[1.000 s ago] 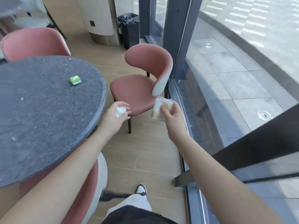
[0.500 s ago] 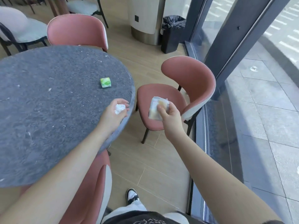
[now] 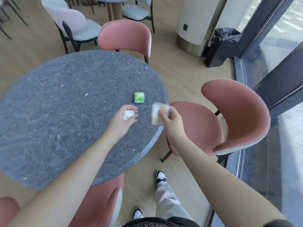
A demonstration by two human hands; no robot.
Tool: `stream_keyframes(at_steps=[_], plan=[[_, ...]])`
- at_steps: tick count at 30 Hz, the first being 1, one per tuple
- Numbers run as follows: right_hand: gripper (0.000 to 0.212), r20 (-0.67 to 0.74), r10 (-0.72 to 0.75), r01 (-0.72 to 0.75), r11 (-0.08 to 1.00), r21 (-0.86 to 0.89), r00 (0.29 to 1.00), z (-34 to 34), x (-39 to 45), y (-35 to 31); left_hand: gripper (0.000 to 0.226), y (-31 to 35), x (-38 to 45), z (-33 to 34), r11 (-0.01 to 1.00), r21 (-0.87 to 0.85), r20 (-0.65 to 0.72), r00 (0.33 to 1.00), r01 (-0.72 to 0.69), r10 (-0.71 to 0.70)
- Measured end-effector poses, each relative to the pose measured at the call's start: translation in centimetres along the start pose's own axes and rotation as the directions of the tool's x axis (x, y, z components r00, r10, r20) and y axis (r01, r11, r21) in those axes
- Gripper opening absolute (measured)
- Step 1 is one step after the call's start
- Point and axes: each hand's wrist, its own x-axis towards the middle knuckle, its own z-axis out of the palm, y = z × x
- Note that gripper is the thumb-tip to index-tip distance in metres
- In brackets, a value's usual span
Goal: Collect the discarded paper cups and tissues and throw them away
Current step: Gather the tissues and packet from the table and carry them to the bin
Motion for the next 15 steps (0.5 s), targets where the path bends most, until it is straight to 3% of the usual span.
stream_keyframes(at_steps=[8, 15], plan=[[0.008, 0.165, 0.046, -0.046, 0.999, 0.0, 0.985, 1.9, 12.4, 1.7, 0.029, 0.2, 7.6, 1.3, 0.994, 0.04, -0.143, 0.985, 0.1, -0.094], [0.005, 0.226, 0.254, -0.258, 0.966, -0.014, 0.94, 3.8, 19.9, 3.7, 0.034, 0.0, 11.4, 1.9, 0.983, 0.049, -0.24, 0.957, 0.178, -0.161]])
